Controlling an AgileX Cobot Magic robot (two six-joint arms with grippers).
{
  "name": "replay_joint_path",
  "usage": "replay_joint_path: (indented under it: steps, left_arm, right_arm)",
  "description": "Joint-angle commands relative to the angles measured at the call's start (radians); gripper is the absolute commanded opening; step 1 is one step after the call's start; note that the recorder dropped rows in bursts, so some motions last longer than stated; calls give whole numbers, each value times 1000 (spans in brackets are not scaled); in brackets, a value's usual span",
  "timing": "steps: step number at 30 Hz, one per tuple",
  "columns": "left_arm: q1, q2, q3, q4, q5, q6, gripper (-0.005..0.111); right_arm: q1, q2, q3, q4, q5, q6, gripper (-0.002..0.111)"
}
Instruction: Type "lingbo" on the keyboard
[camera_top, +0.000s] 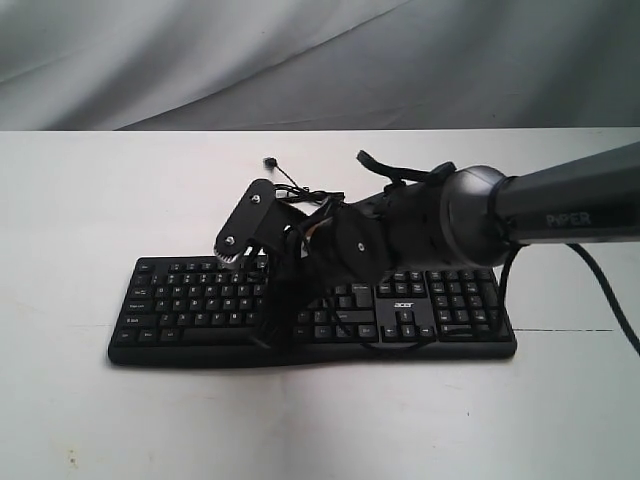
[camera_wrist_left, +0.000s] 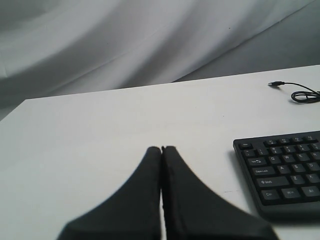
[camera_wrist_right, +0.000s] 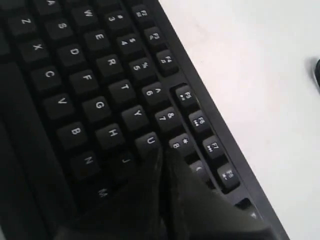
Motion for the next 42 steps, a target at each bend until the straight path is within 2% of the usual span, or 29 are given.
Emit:
replay_joint_path:
  steps: [1,7,42]
  left_arm:
    - [-7,-4,5,-2,-10,-4,0]
    - [-7,-4,5,-2,-10,-4,0]
    - [-7,-4,5,-2,-10,-4,0]
  right_arm:
    - [46,-17,-1,6,10,-3,0]
    - [90,-17,-1,24,9,-1,0]
    - [67,33,-1,-1,-12,-1,0]
